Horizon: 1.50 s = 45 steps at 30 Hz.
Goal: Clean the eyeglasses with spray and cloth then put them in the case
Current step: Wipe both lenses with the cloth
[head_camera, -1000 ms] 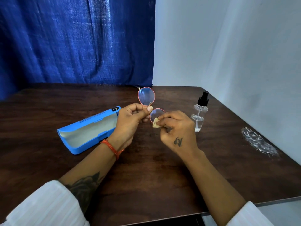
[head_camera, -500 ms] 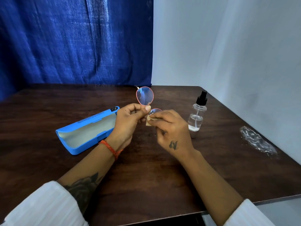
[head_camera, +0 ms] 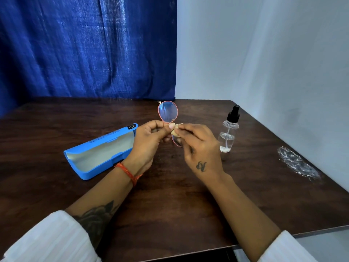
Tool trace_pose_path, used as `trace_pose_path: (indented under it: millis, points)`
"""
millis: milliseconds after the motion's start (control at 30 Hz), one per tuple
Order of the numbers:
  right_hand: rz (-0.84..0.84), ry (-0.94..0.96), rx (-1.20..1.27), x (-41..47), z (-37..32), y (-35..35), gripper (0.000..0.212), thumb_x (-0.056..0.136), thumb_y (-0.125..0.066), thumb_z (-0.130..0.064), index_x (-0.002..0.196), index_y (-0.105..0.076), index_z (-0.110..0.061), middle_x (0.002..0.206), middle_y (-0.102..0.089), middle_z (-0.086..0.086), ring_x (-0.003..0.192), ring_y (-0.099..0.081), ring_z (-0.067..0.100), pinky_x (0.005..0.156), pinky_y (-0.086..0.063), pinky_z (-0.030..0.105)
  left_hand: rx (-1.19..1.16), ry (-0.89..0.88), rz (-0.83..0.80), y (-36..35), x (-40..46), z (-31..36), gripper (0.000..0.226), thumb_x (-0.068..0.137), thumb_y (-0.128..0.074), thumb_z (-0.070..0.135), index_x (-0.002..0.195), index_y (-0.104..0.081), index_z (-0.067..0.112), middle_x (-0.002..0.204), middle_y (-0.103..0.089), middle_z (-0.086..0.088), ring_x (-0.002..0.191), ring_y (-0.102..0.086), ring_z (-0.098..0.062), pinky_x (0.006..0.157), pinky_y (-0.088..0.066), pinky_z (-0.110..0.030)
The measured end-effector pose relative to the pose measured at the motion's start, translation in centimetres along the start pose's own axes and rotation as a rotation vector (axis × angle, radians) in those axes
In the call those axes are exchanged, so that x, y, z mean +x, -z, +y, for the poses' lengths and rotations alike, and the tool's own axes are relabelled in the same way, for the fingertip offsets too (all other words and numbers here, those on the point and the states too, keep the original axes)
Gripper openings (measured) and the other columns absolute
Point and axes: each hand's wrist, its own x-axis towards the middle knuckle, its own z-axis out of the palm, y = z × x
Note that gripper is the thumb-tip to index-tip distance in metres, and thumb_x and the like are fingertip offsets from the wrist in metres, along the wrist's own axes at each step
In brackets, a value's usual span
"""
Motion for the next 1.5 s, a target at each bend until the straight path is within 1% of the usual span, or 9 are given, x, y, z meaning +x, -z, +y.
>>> trace_pose_path:
  millis: [233, 367, 467, 600, 933, 1100, 1200, 1367, 1500]
  points:
    - [-0.153, 0.137, 0.079, 0.0, -0.1, 0.4, 0.029, 0.071, -0.047, -0.001, 0.071, -0.075, -0.008, 0.083, -0.072, 0.002, 0.078, -0.064, 0.022, 0.076, -0.05, 0.025, -0.009, 0.013, 0.019, 0.2, 0.2, -0.1, 0.013, 0.079, -0.066, 0.012, 0.067, -0.064, 0.014, 0.059, -0.062, 0.003, 0.055, -0.053, -0.006, 0.062, -0.046, -0.022]
    - [-0.069, -0.002, 0.03, 0.2, 1.0, 0.6, 0.021, 0.058, -0.056, 0.004, 0.056, -0.071, -0.011, 0.07, -0.071, -0.001, 0.066, -0.064, 0.021, 0.064, -0.049, 0.024, -0.005, 0.005, 0.046, 0.2, 0.2, 0.0, 0.013, 0.08, -0.066, 0.01, 0.067, -0.063, 0.013, 0.066, -0.061, -0.005, 0.054, -0.053, -0.003, 0.06, -0.046, -0.017]
    - [0.099, -0.18, 0.051, 0.7, 1.9, 1.0, 0.028, 0.06, -0.065, 0.015, 0.069, -0.074, -0.01, 0.079, -0.073, 0.001, 0.075, -0.068, 0.019, 0.076, -0.05, 0.02, 0.006, -0.003, 0.047, 0.2, 0.3, 0.2, 0.013, 0.08, -0.067, 0.01, 0.067, -0.063, 0.013, 0.062, -0.062, -0.001, 0.053, -0.052, -0.003, 0.059, -0.046, -0.016]
    - [0.239, -0.273, 0.243, 2.5, 1.4, 1.5, 0.02, 0.076, -0.072, 0.003, 0.094, -0.073, -0.007, 0.095, -0.072, 0.004, 0.091, -0.068, 0.02, 0.081, -0.055, 0.041, 0.055, -0.03, 0.001, 0.1, 0.1, 0.2, 0.014, 0.08, -0.066, 0.008, 0.068, -0.063, 0.014, 0.054, -0.063, 0.008, 0.052, -0.054, -0.001, 0.054, -0.044, -0.012]
    - [0.032, 0.138, 0.087, 3.8, 0.0, -1.0, 0.031, 0.071, -0.056, 0.012, 0.093, -0.072, -0.001, 0.099, -0.07, 0.011, 0.099, -0.059, 0.021, 0.098, -0.04, 0.018, 0.115, -0.097, -0.082, 0.3, 0.2, 0.1, 0.013, 0.081, -0.062, 0.003, 0.073, -0.065, 0.013, 0.058, -0.066, 0.01, 0.059, -0.059, 0.001, 0.057, -0.046, -0.013]
    - [0.025, 0.14, 0.144, 3.2, 0.6, -0.4, 0.03, 0.066, -0.053, 0.012, 0.08, -0.075, -0.001, 0.091, -0.073, 0.008, 0.09, -0.065, 0.023, 0.086, -0.051, 0.027, 0.152, -0.091, -0.099, 0.2, 0.3, -0.1, 0.01, 0.08, -0.064, 0.002, 0.075, -0.065, 0.011, 0.06, -0.065, 0.008, 0.057, -0.057, 0.0, 0.057, -0.045, -0.014]
    - [0.085, 0.123, 0.122, 3.1, 1.3, -0.1, 0.033, 0.063, -0.053, 0.017, 0.079, -0.075, -0.001, 0.088, -0.073, 0.008, 0.088, -0.065, 0.023, 0.086, -0.049, 0.023, 0.165, -0.07, -0.094, 0.2, 0.3, -0.1, 0.003, 0.079, -0.067, 0.008, 0.076, -0.066, 0.008, 0.067, -0.064, -0.005, 0.06, -0.056, -0.006, 0.058, -0.047, -0.016]
    - [0.155, 0.094, 0.015, 3.5, 0.9, -0.6, 0.036, 0.071, -0.051, 0.013, 0.097, -0.072, 0.0, 0.1, -0.07, 0.011, 0.098, -0.063, 0.024, 0.094, -0.046, 0.028, 0.213, -0.074, -0.099, 0.1, 0.3, -0.1, 0.006, 0.078, -0.068, 0.013, 0.073, -0.066, 0.015, 0.068, -0.065, -0.003, 0.061, -0.058, -0.007, 0.059, -0.047, -0.018]
    - [0.059, 0.135, 0.076, 3.5, -0.3, -1.2, 0.034, 0.076, -0.05, 0.011, 0.104, -0.068, 0.004, 0.11, -0.067, 0.015, 0.11, -0.055, 0.022, 0.103, -0.04, 0.027, 0.217, -0.101, -0.102, 0.2, 0.1, -0.2, 0.015, 0.079, -0.064, 0.003, 0.075, -0.067, 0.017, 0.069, -0.067, 0.002, 0.066, -0.062, -0.005, 0.064, -0.048, -0.019]
